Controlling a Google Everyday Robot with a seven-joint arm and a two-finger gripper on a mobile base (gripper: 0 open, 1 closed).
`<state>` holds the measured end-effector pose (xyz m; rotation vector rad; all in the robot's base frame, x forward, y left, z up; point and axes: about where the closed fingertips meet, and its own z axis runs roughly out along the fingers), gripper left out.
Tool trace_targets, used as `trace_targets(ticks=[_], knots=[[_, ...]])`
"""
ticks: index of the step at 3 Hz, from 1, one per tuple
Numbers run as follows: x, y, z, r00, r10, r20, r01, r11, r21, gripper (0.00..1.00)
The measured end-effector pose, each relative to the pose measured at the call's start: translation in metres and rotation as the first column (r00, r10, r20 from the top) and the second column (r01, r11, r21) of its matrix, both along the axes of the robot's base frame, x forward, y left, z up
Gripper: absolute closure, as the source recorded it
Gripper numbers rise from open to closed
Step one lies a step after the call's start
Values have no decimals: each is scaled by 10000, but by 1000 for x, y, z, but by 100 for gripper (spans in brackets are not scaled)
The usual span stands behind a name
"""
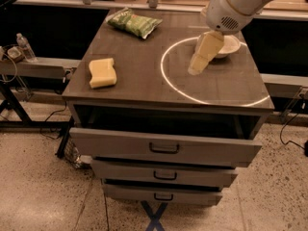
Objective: Move green jalapeno chip bag near sponge
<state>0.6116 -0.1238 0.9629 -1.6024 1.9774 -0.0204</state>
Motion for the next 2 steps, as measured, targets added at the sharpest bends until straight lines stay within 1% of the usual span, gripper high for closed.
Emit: trace_targets(ticks=[1,2], knots=[[0,0,0,10000,0,-11,0,10000,-6,0],[33,22,-17,9986,-438,291,418,9971,642,0]])
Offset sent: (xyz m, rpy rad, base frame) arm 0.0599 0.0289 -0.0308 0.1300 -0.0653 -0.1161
